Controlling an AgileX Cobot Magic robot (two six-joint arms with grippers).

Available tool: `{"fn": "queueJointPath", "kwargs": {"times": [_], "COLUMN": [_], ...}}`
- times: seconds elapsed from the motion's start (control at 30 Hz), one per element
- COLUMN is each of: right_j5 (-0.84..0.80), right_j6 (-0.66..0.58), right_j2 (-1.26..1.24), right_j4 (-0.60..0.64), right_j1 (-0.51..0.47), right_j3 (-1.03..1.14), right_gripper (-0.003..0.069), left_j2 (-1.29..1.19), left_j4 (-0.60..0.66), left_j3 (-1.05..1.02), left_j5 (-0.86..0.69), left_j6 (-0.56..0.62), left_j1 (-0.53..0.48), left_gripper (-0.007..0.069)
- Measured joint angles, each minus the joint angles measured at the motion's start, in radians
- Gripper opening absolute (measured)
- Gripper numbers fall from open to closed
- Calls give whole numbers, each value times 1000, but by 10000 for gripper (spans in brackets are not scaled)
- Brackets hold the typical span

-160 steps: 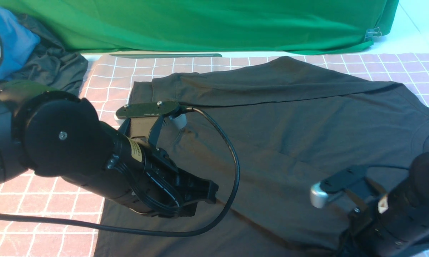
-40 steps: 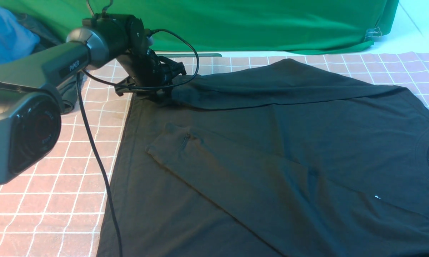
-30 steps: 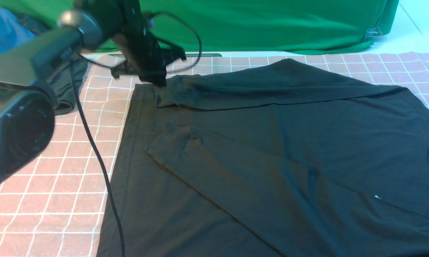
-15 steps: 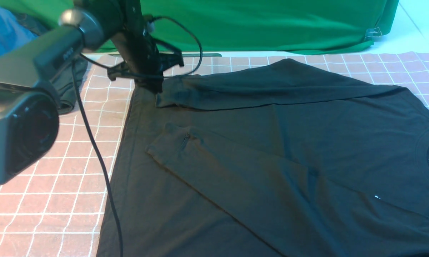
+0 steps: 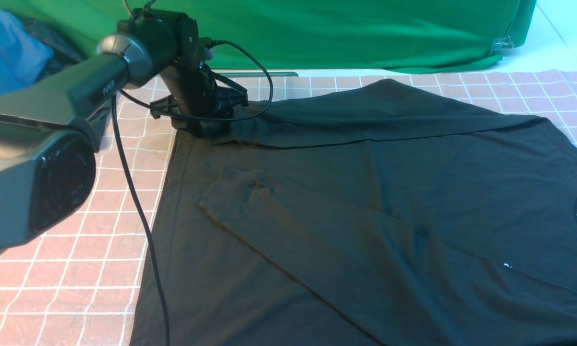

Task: Fold a long-sleeved shirt over a pink coffee tablecloth.
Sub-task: 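Grab the top left corner of the dark shirt with the left gripper, then fold the left side of the dark shirt inward over its body with the left gripper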

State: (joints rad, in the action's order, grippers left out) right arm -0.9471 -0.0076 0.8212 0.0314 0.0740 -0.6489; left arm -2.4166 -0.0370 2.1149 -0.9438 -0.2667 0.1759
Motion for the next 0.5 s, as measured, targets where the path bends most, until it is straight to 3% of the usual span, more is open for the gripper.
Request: {"fn": "queueJointPath", "kwargs": {"times": [0.1, 0.17, 0.23, 0.5], "right_j5": [2, 3, 5, 6], "right_j6": [0, -2, -8, -21], "right_j2": [0, 0, 0, 0], "right_j4": [0, 0, 0, 0], "right_j1": [0, 0, 0, 0], "right_j3": [0, 0, 0, 0], "right_gripper": [101, 105, 107, 116], "left_j2": [0, 0, 0, 33], "left_j4": [1, 1, -5, -17], "left_j3": [0, 0, 2, 1], "left_j5": [7, 13, 15, -53], "left_j6": [40, 78, 92, 64], "left_j1": [4, 13, 20, 23], "left_gripper": [264, 109, 54, 29]}}
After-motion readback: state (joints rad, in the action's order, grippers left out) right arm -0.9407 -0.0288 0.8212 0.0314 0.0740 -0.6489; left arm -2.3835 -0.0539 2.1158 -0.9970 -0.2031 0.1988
